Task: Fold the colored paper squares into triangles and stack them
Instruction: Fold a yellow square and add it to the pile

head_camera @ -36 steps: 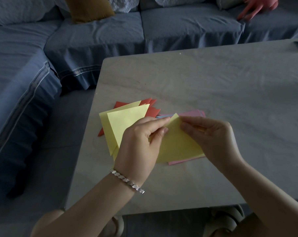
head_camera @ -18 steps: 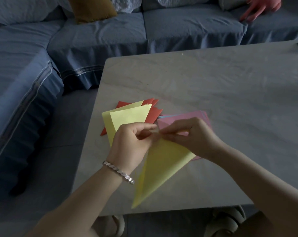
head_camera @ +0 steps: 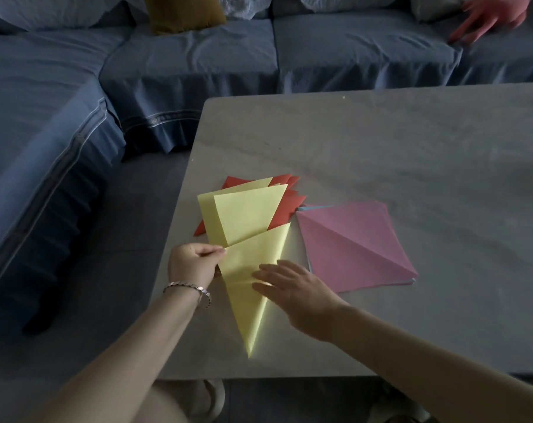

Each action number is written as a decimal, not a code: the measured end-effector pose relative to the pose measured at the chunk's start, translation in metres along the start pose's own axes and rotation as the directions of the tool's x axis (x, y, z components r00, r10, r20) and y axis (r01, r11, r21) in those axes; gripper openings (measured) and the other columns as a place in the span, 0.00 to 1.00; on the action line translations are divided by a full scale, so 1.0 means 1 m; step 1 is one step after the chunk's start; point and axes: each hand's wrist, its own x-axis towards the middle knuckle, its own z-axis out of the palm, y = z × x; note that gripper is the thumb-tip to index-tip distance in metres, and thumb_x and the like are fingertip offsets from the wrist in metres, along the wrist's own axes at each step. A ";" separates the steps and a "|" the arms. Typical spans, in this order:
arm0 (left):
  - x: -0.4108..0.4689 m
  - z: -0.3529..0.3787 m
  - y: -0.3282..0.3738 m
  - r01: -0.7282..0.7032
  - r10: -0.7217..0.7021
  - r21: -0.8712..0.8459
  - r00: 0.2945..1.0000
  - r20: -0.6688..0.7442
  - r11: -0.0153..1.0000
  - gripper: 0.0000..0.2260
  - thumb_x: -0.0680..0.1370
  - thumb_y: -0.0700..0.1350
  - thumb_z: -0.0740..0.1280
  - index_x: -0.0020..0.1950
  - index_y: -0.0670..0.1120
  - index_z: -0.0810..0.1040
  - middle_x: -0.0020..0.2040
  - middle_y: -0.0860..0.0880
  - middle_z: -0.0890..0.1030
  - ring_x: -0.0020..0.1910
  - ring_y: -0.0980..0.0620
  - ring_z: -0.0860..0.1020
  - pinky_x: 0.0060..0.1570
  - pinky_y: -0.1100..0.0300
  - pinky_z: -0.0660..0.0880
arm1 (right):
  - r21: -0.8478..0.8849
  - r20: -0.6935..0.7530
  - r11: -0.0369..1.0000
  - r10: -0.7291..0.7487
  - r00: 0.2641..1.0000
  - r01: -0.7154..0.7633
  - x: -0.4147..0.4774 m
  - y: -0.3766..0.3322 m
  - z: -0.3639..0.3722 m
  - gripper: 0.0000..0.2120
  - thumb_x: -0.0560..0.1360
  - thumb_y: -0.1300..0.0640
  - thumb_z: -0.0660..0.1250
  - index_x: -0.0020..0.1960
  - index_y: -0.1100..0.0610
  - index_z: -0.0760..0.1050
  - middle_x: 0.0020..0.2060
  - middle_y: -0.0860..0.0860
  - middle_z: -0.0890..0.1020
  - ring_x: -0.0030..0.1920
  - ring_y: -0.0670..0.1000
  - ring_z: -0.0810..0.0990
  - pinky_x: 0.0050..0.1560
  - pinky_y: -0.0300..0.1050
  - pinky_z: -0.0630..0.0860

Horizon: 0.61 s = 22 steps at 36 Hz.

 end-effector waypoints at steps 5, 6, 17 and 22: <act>0.007 0.002 -0.013 0.018 -0.016 0.052 0.999 -0.041 0.998 0.04 0.69 0.39 0.73 0.36 0.46 0.81 0.35 0.47 0.82 0.36 0.47 0.80 0.47 0.49 0.79 | -0.067 0.112 0.998 0.015 0.994 -0.007 -0.006 0.005 0.018 0.25 0.69 0.61 0.48 0.60 0.58 0.77 0.59 0.52 0.79 0.60 0.52 0.77 0.60 0.52 0.74; 0.008 0.003 -0.015 0.005 -0.001 0.067 0.999 -0.049 0.998 0.02 0.70 0.39 0.73 0.38 0.45 0.82 0.36 0.47 0.82 0.35 0.48 0.80 0.46 0.52 0.79 | -0.072 0.110 0.997 0.012 0.994 -0.005 -0.007 0.005 0.019 0.24 0.70 0.60 0.51 0.59 0.58 0.77 0.59 0.52 0.79 0.60 0.52 0.78 0.59 0.52 0.74; 0.012 0.008 -0.025 -0.032 0.045 0.167 0.996 -0.072 0.985 0.04 0.71 0.40 0.72 0.44 0.41 0.83 0.44 0.44 0.83 0.39 0.53 0.77 0.41 0.65 0.67 | -0.182 0.062 0.937 0.314 0.948 -0.298 0.016 0.028 0.011 0.23 0.72 0.63 0.50 0.62 0.63 0.74 0.62 0.57 0.77 0.62 0.53 0.76 0.66 0.50 0.61; 0.012 0.008 -0.026 -0.032 0.045 0.169 0.996 -0.076 0.985 0.05 0.71 0.41 0.71 0.45 0.42 0.83 0.45 0.45 0.83 0.40 0.53 0.76 0.42 0.65 0.67 | -0.223 0.226 0.900 0.420 0.879 -0.373 0.032 0.043 0.000 0.27 0.78 0.64 0.49 0.75 0.58 0.46 0.76 0.53 0.49 0.75 0.50 0.47 0.73 0.48 0.40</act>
